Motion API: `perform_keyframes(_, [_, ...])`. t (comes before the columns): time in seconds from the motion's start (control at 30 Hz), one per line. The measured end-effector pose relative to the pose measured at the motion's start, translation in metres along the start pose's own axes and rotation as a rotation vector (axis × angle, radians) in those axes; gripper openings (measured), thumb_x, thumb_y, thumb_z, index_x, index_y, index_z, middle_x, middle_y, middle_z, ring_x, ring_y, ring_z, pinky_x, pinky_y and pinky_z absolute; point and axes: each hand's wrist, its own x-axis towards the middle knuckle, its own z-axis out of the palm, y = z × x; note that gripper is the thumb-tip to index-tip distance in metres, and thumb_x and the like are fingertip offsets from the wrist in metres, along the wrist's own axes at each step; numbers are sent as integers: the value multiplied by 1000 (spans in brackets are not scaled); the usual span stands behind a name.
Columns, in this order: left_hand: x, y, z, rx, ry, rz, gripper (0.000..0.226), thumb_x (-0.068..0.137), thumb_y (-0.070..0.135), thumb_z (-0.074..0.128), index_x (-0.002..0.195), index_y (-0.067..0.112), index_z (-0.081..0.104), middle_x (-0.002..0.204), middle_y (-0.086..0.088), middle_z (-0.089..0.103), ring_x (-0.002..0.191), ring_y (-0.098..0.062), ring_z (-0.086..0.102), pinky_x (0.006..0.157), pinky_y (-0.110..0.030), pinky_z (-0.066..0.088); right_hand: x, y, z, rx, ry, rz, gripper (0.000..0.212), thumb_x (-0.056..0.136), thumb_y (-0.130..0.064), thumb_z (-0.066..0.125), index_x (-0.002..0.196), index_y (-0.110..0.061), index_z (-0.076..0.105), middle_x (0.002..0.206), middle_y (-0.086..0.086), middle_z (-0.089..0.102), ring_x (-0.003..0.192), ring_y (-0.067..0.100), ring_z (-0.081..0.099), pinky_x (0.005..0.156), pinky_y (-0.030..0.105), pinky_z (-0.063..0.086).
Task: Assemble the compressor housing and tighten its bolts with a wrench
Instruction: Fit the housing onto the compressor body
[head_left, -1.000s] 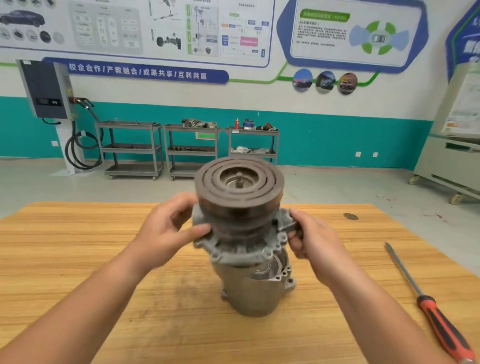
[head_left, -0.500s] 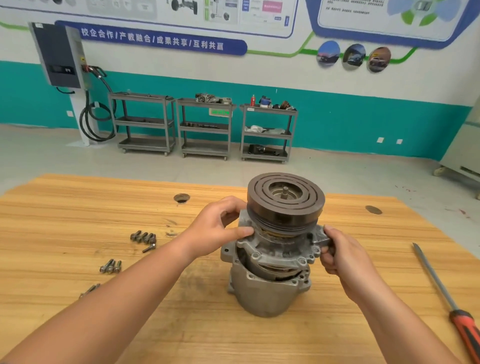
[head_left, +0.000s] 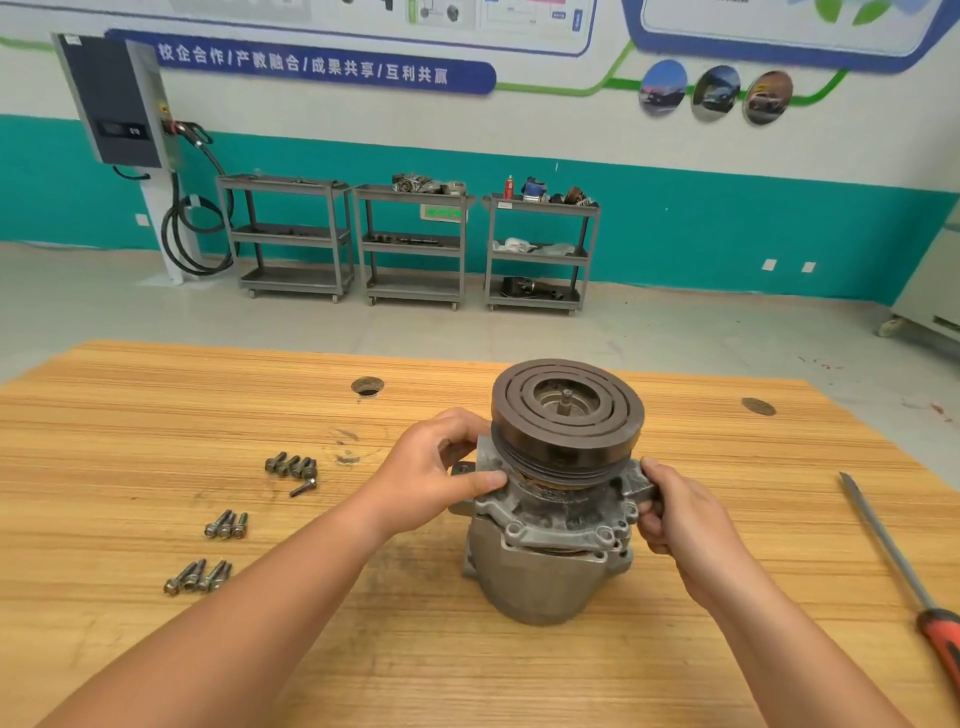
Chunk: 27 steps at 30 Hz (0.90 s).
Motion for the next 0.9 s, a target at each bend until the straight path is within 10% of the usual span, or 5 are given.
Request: perform_keyframes(0.9, [4, -5, 2, -61, -21, 7, 29, 70, 14, 71, 98, 15, 65, 106, -6, 60, 99, -11, 63, 90, -23, 49, -2, 11, 4, 70, 50, -18, 48, 99, -28, 39, 55, -11, 44, 39, -2, 35, 36, 8, 28, 40, 21, 24])
